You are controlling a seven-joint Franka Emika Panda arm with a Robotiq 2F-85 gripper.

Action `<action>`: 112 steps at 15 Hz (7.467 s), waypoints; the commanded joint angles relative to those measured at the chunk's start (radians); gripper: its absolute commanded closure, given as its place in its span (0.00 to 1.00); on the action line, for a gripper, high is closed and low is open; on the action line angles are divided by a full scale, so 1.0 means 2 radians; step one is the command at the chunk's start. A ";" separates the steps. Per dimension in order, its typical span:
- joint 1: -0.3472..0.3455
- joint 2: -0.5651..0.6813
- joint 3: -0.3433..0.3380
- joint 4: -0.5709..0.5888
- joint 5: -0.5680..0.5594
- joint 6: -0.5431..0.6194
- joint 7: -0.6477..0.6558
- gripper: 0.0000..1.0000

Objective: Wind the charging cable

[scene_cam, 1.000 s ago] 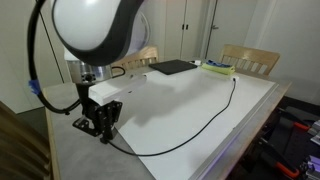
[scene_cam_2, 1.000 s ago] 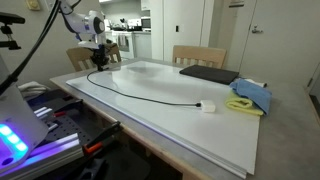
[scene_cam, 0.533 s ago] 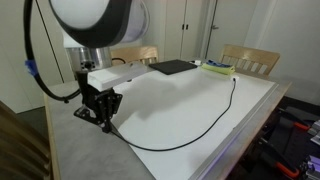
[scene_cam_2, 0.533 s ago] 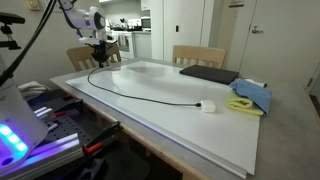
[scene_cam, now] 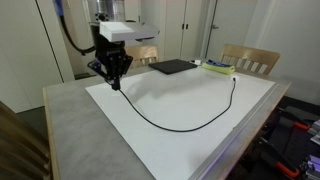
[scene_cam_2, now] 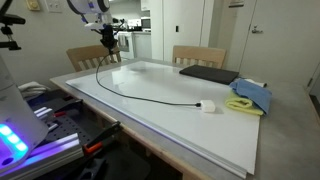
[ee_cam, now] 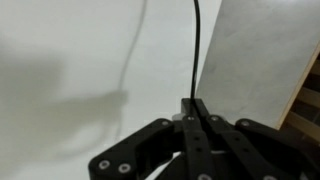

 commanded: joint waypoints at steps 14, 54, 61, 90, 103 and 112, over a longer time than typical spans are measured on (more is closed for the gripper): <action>0.011 -0.030 -0.045 -0.030 -0.076 -0.026 0.186 0.99; -0.126 -0.020 -0.093 -0.067 -0.005 -0.073 0.751 0.99; -0.156 -0.035 -0.108 -0.105 0.038 -0.044 0.883 0.99; 0.033 -0.005 -0.356 -0.160 0.296 -0.026 1.071 0.43; -0.131 -0.029 -0.171 -0.121 0.073 -0.065 1.080 0.00; -0.163 -0.034 -0.136 -0.104 -0.006 -0.109 0.980 0.00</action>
